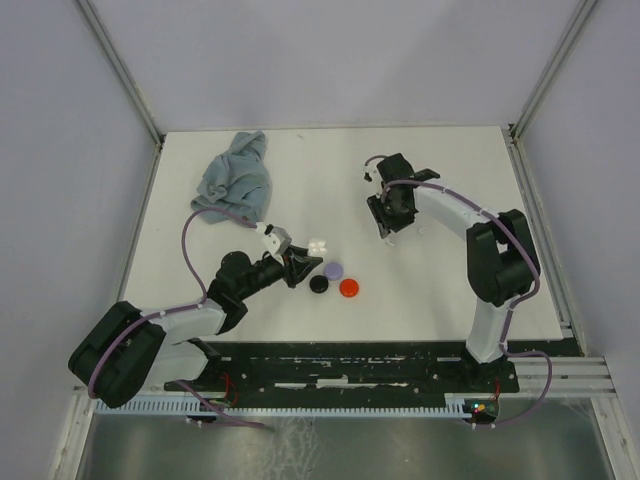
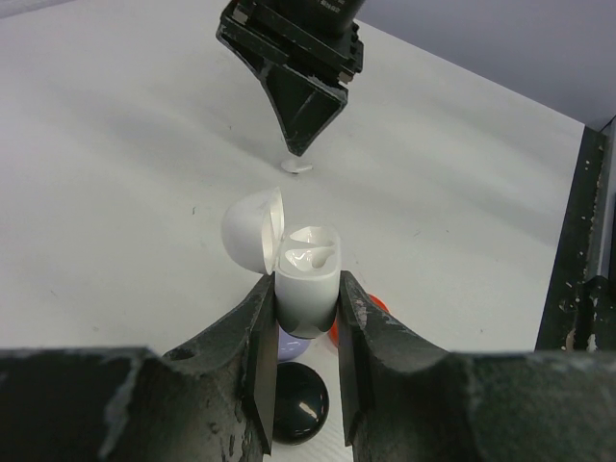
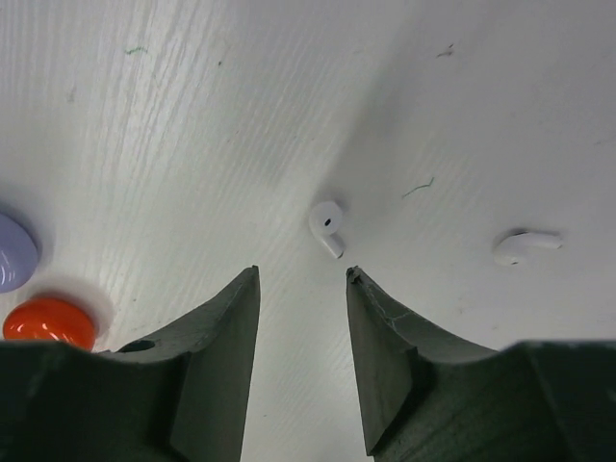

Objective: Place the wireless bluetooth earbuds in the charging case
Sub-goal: Pick up the earbud from the center of the board, then place the earbud in the charging case.

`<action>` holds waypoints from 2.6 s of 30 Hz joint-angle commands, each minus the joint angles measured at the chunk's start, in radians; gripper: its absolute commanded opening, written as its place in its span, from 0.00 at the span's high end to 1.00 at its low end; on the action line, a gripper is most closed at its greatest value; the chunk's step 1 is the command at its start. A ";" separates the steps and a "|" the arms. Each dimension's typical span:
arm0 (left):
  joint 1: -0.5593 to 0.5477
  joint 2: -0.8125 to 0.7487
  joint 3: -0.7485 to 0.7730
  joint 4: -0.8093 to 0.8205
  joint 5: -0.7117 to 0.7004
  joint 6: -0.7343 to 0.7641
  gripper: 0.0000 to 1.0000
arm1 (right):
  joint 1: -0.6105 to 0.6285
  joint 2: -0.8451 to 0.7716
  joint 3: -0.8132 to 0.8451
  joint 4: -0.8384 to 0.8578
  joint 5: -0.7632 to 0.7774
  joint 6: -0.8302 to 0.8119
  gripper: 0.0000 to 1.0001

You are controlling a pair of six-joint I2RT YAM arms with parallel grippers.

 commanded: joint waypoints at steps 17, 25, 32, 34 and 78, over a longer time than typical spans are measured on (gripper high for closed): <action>0.000 -0.021 0.036 0.019 0.011 0.040 0.97 | 0.022 0.183 0.177 -0.119 0.064 -0.123 0.58; 0.000 -0.026 0.038 0.015 0.019 0.041 0.97 | 0.023 0.229 0.212 -0.126 0.066 -0.145 0.60; 0.001 -0.029 0.038 0.013 0.023 0.041 0.97 | 0.022 0.243 0.209 -0.143 0.071 -0.146 0.67; 0.001 -0.027 0.038 0.015 0.027 0.038 0.97 | 0.022 0.240 0.206 -0.147 0.074 -0.142 0.71; -0.002 -0.088 -0.013 0.417 0.175 0.071 0.97 | 0.325 -0.692 -0.280 0.657 -0.408 0.429 0.80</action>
